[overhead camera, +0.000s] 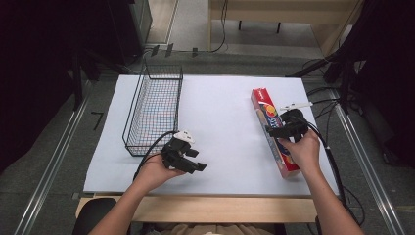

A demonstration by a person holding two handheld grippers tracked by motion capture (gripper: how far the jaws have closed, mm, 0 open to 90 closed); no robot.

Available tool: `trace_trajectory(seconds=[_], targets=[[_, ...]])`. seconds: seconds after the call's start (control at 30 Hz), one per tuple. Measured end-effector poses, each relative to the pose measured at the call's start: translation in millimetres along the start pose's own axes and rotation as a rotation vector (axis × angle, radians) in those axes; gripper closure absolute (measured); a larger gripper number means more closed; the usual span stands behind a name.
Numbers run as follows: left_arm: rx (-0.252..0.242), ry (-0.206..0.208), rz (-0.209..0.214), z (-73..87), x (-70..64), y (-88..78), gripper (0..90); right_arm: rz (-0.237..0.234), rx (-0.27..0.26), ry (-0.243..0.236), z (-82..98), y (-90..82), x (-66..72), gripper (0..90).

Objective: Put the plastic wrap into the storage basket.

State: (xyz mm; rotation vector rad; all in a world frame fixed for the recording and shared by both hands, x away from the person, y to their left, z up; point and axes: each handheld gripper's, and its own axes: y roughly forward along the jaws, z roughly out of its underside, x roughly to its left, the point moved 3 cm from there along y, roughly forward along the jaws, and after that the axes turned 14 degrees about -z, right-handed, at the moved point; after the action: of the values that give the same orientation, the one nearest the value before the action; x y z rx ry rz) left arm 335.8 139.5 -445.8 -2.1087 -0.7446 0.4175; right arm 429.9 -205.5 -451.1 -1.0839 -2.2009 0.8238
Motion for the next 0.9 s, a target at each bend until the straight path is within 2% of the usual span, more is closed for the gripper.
trace_trajectory(seconds=[0.2,0.23,0.33,0.5,0.63,0.77,0.9], targets=[[-0.001,0.003,0.003,-0.6,-1.0,0.9,36.6,0.001,0.045,0.036,6.3,12.7,-6.1,20.5],[-0.001,0.005,0.001,-0.6,-1.0,1.2,36.6,0.006,0.063,0.036,6.4,14.6,-6.3,20.6],[0.004,0.007,-0.002,-0.6,-0.9,2.0,36.6,0.004,0.064,0.032,5.5,15.4,-6.3,23.9],[0.006,0.009,-0.007,-0.7,-1.6,2.6,36.6,-0.002,0.127,0.041,6.1,21.4,-6.5,28.3],[0.003,0.004,-0.008,-0.8,-0.8,2.6,36.6,-0.022,0.158,0.075,5.6,24.4,-7.9,29.2],[0.005,0.005,-0.008,-1.2,-0.8,3.0,36.6,0.001,0.221,0.065,5.0,29.6,-6.1,30.0],[0.009,0.011,-0.009,-1.5,-1.1,3.5,36.5,-0.016,0.242,0.114,3.7,32.3,-8.4,31.0]])
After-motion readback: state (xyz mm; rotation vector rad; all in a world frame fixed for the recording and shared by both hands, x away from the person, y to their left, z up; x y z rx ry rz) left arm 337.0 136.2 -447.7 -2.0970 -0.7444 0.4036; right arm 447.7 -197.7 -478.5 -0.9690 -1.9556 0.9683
